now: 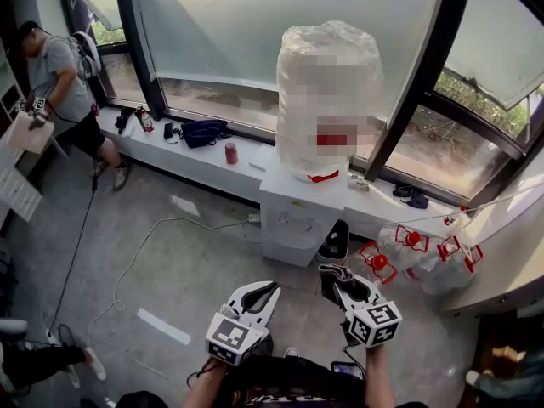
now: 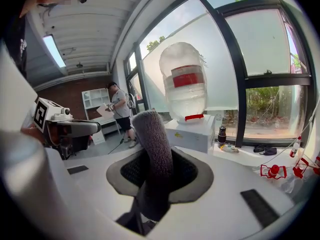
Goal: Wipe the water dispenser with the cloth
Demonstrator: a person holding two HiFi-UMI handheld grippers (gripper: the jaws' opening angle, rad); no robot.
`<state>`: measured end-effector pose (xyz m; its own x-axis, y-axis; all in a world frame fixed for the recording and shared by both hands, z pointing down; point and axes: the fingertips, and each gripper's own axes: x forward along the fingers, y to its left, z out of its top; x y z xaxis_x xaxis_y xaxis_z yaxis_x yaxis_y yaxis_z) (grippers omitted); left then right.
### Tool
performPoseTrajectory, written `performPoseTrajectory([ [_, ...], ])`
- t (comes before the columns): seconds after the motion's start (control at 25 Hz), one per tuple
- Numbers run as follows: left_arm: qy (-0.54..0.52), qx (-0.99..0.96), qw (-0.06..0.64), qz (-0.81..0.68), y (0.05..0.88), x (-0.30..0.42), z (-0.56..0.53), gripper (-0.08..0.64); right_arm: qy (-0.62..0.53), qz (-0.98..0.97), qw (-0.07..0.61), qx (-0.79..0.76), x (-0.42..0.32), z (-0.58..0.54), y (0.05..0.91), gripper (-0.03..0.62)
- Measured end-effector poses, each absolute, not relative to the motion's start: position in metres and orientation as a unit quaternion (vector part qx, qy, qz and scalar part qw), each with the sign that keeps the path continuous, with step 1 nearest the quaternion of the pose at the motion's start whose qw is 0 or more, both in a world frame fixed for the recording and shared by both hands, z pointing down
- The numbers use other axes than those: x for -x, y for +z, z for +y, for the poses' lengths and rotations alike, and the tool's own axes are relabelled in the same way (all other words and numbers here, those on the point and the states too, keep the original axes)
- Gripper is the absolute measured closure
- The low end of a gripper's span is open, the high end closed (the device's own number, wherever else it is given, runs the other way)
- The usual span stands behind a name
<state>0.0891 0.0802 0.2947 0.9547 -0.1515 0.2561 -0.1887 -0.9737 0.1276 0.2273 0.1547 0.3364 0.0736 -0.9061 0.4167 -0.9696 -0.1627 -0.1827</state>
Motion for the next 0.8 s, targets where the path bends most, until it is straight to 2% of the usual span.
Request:
performPoseTrajectory([
  [0.32,0.121,-0.983,0.068,-0.121,0.277,-0.057,0.172,0.531,0.220,-0.669,0.076,-0.706,-0.201,0.226,0.332,0.482],
  [0.8,0.124,-0.982,0.062,-0.128,0.274,-0.037,0.248,0.531,0.217,-0.700,0.069,-0.677,-0.171,0.279,0.330,0.482],
])
